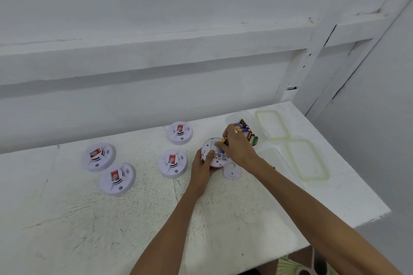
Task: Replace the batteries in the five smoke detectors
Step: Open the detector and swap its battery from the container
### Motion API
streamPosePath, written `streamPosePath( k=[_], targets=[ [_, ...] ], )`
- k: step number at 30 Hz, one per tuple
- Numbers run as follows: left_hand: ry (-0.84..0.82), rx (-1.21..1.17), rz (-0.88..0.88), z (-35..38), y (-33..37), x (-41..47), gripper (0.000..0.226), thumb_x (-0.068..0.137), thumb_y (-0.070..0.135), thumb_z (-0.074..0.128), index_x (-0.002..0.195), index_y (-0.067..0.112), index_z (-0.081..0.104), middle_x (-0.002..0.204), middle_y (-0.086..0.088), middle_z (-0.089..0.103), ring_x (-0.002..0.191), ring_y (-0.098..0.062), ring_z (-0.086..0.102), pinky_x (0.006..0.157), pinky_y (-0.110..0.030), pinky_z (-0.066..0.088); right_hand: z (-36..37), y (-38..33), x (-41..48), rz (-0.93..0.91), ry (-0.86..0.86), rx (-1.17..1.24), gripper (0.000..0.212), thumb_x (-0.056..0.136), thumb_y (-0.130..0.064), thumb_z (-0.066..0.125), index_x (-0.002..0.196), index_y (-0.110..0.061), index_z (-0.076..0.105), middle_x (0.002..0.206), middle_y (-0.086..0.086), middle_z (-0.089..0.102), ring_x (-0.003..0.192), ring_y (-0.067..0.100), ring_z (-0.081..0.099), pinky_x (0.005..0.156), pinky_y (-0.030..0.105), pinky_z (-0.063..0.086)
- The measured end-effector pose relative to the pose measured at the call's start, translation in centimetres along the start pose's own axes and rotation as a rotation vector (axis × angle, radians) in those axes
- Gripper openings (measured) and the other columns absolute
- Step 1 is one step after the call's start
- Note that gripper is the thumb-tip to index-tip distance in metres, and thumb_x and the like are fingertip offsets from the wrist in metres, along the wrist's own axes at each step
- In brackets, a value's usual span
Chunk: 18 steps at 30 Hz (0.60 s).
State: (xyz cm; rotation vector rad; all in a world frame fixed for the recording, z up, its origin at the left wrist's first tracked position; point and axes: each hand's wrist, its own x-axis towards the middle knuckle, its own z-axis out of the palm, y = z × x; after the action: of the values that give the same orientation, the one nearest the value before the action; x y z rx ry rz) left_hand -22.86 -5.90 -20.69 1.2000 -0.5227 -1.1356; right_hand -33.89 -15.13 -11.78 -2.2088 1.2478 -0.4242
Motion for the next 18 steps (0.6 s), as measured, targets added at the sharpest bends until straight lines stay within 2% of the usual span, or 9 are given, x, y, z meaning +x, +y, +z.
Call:
streamPosePath(
  k=[6,11,14,16,18],
  targets=[
    [0.017,-0.007,0.006,0.1,0.0,-0.1,0.04,0.105,0.029,0.06,0.142,0.013,0.056,0.134,-0.01,0.07,0.12,-0.029,0.07,0.095,-0.05,0.06,0.6,0.6,-0.7,-0.065,0.096,-0.073,0.026,0.097,-0.028,0.063,0.095,-0.01,0.044,0.067,0.004,0.056,0.06,0.022,0.055,0.054,0.04,0.046],
    [0.012,-0.002,0.027,0.1,-0.1,-0.1,0.041,0.105,0.025,0.059,0.144,0.013,0.054,0.134,-0.007,0.07,0.119,-0.025,0.07,0.09,-0.04,0.062,1.4,0.9,-1.2,-0.114,0.105,-0.167,0.022,0.101,-0.026,0.054,0.092,-0.009,0.044,0.074,0.009,0.057,0.065,0.028,0.053,0.056,0.042,0.044],
    [0.024,-0.005,0.025,0.2,-0.2,-0.1,0.04,0.105,0.028,0.06,0.142,0.014,0.056,0.132,-0.007,0.071,0.118,-0.025,0.071,0.092,-0.044,0.062,1.7,0.9,-1.1,-0.163,0.131,-0.221,0.021,0.1,-0.023,0.054,0.088,-0.009,0.045,0.076,0.009,0.052,0.068,0.028,0.05,0.056,0.043,0.045],
    [0.036,0.009,0.027,0.2,-0.2,-0.1,0.04,0.104,0.03,0.062,0.141,0.016,0.057,0.131,-0.006,0.071,0.117,-0.024,0.071,0.092,-0.046,0.062,2.1,1.1,-0.9,-0.268,0.217,-0.356,0.02,0.094,-0.02,0.064,0.082,-0.007,0.054,0.074,0.007,0.052,0.068,0.026,0.051,0.056,0.039,0.047],
    [0.059,-0.012,0.019,0.4,-0.2,-0.2,0.039,0.104,0.03,0.062,0.14,0.015,0.058,0.13,-0.007,0.072,0.116,-0.024,0.072,0.09,-0.044,0.062,2.9,1.6,-0.7,-0.411,0.197,-0.652,0.015,0.086,-0.014,0.073,0.078,-0.007,0.063,0.075,0.006,0.058,0.073,0.027,0.054,0.062,0.037,0.05]
  ],
)
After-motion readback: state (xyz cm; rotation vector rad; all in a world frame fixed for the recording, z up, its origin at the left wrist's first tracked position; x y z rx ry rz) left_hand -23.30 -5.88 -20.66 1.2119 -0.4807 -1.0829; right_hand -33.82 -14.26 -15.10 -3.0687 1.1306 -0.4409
